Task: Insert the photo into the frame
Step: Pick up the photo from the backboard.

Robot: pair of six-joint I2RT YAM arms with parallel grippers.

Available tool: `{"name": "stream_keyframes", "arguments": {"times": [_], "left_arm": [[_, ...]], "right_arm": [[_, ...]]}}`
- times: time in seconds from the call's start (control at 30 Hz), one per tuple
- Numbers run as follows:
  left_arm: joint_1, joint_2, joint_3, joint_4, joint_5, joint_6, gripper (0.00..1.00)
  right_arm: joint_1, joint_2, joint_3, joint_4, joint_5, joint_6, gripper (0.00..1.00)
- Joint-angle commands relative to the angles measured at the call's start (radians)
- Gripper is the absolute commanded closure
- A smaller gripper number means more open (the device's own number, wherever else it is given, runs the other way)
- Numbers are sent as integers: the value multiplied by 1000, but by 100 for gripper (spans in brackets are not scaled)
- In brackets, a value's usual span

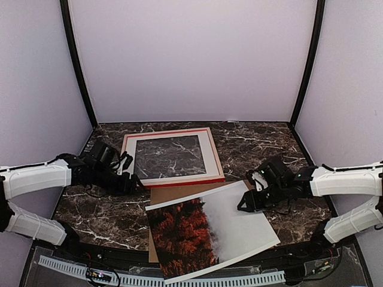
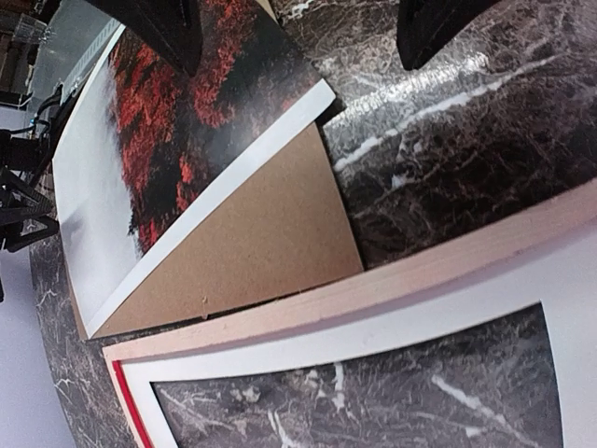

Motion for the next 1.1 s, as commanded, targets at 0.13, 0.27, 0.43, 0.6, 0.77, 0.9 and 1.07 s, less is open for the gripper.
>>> {"name": "stream_keyframes", "arguments": {"times": [0.13, 0.27, 0.43, 0.6, 0.77, 0.9, 1.07], "left_arm": [[-48, -28, -107, 78, 90, -75, 26], [-52, -8, -142, 127, 123, -94, 26], [-52, 52, -141, 128, 125, -95, 26], [-52, 101, -145, 159, 141, -96, 27], [-52, 158, -141, 198, 166, -94, 29], [-52, 197, -127, 212, 169, -80, 32], [-52, 247, -115, 234, 196, -69, 38]], "right_arm": [[102, 137, 3, 115, 58, 44, 48], [149, 200, 26, 141, 75, 67, 48], [192, 257, 44, 160, 104, 100, 49], [208, 279, 45, 184, 106, 116, 49], [210, 288, 47, 186, 105, 116, 49], [211, 283, 45, 185, 106, 118, 49], [211, 276, 42, 178, 112, 123, 49]]}}
